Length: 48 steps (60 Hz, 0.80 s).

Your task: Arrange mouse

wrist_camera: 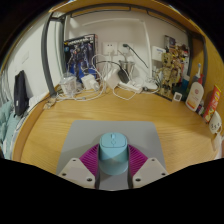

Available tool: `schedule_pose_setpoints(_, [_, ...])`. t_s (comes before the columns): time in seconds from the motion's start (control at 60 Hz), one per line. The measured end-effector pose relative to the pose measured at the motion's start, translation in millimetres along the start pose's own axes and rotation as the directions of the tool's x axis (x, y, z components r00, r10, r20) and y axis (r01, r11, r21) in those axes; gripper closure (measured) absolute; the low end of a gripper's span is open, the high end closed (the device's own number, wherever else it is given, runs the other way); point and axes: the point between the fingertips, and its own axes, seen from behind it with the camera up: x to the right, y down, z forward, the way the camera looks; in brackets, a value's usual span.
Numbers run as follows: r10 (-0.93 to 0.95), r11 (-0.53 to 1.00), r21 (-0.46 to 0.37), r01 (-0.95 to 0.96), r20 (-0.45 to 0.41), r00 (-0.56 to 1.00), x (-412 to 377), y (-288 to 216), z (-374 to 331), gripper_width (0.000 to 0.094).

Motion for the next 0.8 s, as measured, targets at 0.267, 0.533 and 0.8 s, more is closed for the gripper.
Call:
schedule_pose_setpoints(0.267, [0.033,0.999,-0.041,-0.034,-0.028,0.999,3.5,-2.7,-6.8,0.0160])
schedule_pose_setpoints(0.533, [0.044,0.997,0.056,-0.043,-0.023,0.999,4.4,-83.0,-93.2,0.0104])
schedule_pose_setpoints(0.8, [0.076,0.984,0.164,-0.068,-0.044,0.996,-7.6,-139.2,-198.6,0.0112])
